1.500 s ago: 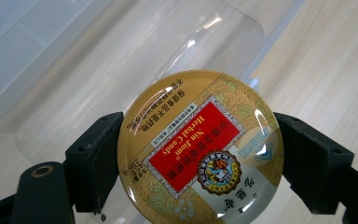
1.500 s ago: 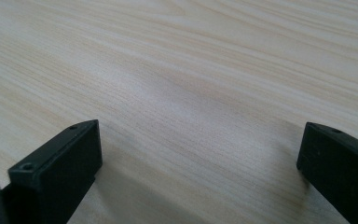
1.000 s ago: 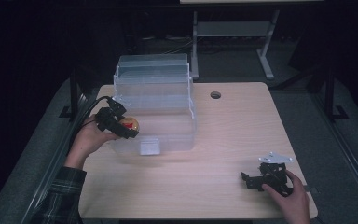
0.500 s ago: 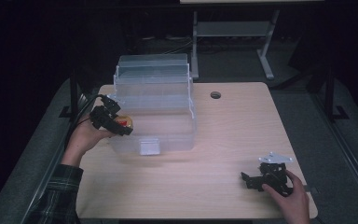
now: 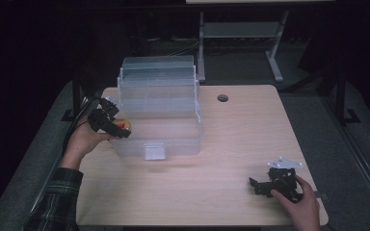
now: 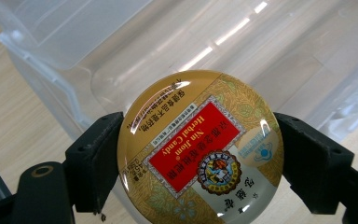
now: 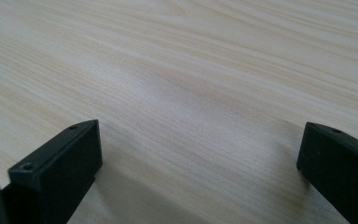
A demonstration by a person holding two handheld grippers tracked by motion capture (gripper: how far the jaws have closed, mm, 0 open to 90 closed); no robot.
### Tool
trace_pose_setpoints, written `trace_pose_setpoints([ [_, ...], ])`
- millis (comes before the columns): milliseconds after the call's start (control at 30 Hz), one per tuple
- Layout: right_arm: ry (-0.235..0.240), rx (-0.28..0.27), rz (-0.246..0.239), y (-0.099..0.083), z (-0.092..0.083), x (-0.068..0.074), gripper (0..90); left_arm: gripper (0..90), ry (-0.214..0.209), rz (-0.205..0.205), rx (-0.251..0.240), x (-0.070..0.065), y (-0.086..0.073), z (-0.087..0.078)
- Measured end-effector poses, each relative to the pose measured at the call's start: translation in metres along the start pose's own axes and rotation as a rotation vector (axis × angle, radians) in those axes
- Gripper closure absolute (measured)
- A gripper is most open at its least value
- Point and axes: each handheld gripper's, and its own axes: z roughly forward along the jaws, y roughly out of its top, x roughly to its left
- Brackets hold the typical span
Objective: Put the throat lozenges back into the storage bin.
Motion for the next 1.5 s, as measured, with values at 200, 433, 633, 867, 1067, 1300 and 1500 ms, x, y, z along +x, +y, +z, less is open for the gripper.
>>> trace_pose_setpoints([
  [200,0.000,0.000,0.000,0.000,0.000,0.000,0.0,19.6,0.006,-0.011,0.014,0.006,-0.005,0.006],
  [433,0.000,0.000,0.000,0.000,0.000,0.000,0.0,19.5,0.004,-0.020,0.017,0.010,-0.008,0.009],
  [633,0.000,0.000,0.001,0.000,0.000,0.000,0.0,19.4,-0.002,-0.021,0.012,0.011,-0.009,0.010],
  [867,0.000,0.000,0.000,0.000,0.000,0.000,0.0,19.1,-0.019,-0.018,0.014,0.010,-0.010,0.012],
  [1067,0.000,0.000,0.001,0.000,0.000,0.000,0.0,17.7,-0.016,-0.011,-0.005,0.009,-0.008,0.011],
  [1300,0.000,0.000,0.001,0.000,0.000,0.000,0.0,17.7,-0.016,-0.007,-0.029,0.006,-0.008,0.002],
  [1500,0.000,0.000,0.001,0.000,0.000,0.000,0.0,17.8,-0.016,-0.009,-0.071,0.003,-0.009,-0.012],
])
